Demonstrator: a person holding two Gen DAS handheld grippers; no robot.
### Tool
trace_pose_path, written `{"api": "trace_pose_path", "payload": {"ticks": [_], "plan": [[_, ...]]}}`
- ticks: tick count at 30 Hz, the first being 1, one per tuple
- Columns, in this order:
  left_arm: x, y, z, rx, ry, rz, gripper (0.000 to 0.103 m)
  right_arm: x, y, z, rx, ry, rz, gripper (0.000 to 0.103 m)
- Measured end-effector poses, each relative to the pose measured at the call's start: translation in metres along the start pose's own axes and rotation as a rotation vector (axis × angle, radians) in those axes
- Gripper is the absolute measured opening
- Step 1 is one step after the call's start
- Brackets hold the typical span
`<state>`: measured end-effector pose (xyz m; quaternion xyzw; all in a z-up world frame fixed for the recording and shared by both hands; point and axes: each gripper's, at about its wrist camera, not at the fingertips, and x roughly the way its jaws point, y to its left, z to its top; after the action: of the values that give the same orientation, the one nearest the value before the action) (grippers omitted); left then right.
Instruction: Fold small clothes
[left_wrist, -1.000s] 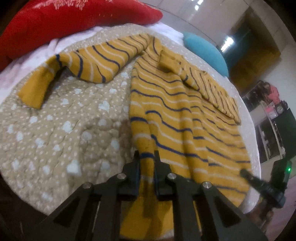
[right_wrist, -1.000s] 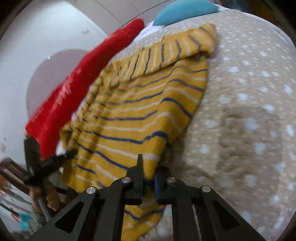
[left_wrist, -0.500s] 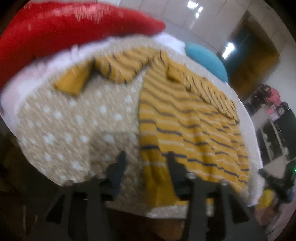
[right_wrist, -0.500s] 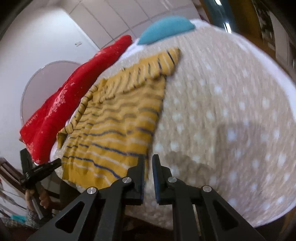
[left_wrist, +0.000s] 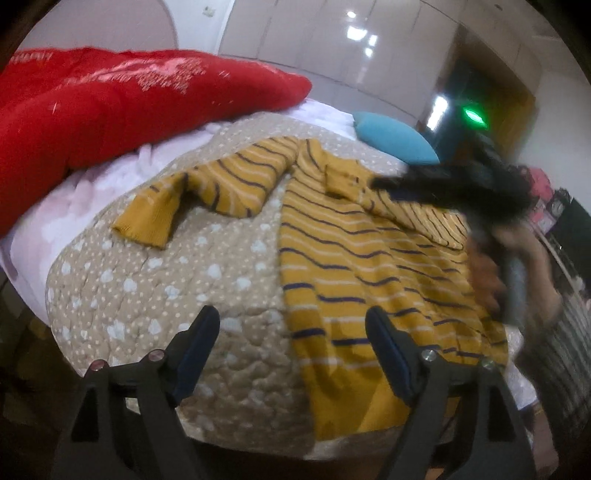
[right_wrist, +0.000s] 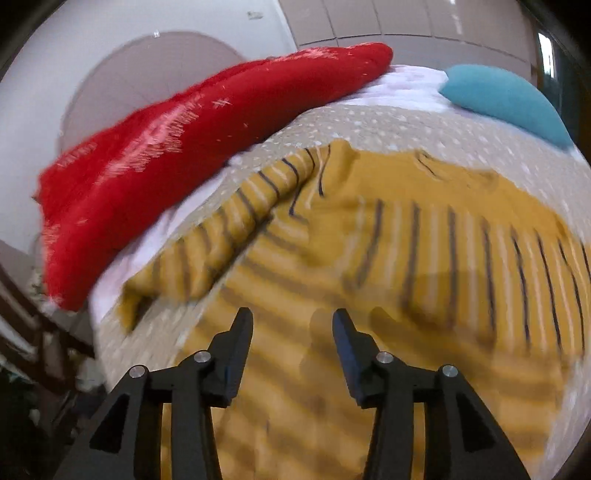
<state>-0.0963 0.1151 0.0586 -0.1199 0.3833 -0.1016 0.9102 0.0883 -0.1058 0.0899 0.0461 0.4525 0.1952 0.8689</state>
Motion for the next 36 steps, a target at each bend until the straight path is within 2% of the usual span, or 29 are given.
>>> {"api": "trace_pose_path", "payload": {"ticks": [4, 7, 9, 10, 12, 16, 18, 22, 24, 28, 30, 32, 35, 36], "plan": [[-0.002, 0.024, -0.003, -0.032, 0.003, 0.0, 0.08, 0.056, 0.015, 0.036, -0.064, 0.049, -0.097, 0.049], [-0.001, 0.04, -0.004, -0.059, 0.013, -0.002, 0.08, 0.092, 0.026, 0.045, -0.157, 0.085, -0.233, 0.048], [0.0, 0.048, -0.005, -0.077, 0.018, -0.005, 0.08, 0.106, 0.027, 0.046, -0.196, 0.105, -0.305, 0.021], [0.001, 0.052, -0.005, -0.089, 0.021, -0.009, 0.08, 0.111, 0.025, 0.047, -0.198, 0.12, -0.315, 0.004], [0.002, 0.059, -0.006, -0.112, 0.024, -0.024, 0.08, 0.107, 0.018, 0.052, -0.157, 0.11, -0.283, 0.004], [0.003, 0.07, -0.005, -0.148, 0.027, -0.049, 0.08, 0.073, 0.009, 0.067, -0.044, 0.003, -0.225, 0.004], [0.003, 0.072, -0.005, -0.153, 0.021, -0.051, 0.08, 0.066, 0.012, 0.076, -0.03, -0.028, -0.229, 0.004], [-0.002, 0.078, -0.004, -0.179, 0.009, -0.063, 0.08, 0.08, 0.026, 0.097, -0.024, -0.036, -0.205, 0.004], [-0.007, 0.084, -0.005, -0.194, 0.001, -0.05, 0.08, 0.095, 0.035, 0.102, -0.013, -0.018, -0.163, 0.004], [-0.018, 0.105, -0.006, -0.247, -0.018, -0.027, 0.08, 0.113, 0.063, 0.091, -0.075, 0.03, -0.107, 0.008], [-0.024, 0.118, -0.008, -0.283, -0.03, -0.013, 0.081, 0.107, 0.079, 0.08, -0.125, 0.026, -0.097, 0.018], [-0.029, 0.132, -0.01, -0.321, -0.038, 0.01, 0.081, 0.099, 0.104, 0.067, -0.216, 0.033, -0.078, 0.036], [-0.036, 0.154, -0.014, -0.393, -0.054, 0.022, 0.081, 0.084, 0.149, 0.042, -0.405, 0.046, -0.018, 0.054], [-0.039, 0.161, -0.016, -0.419, -0.06, 0.024, 0.081, 0.08, 0.166, 0.031, -0.48, 0.044, -0.006, 0.057]]}}
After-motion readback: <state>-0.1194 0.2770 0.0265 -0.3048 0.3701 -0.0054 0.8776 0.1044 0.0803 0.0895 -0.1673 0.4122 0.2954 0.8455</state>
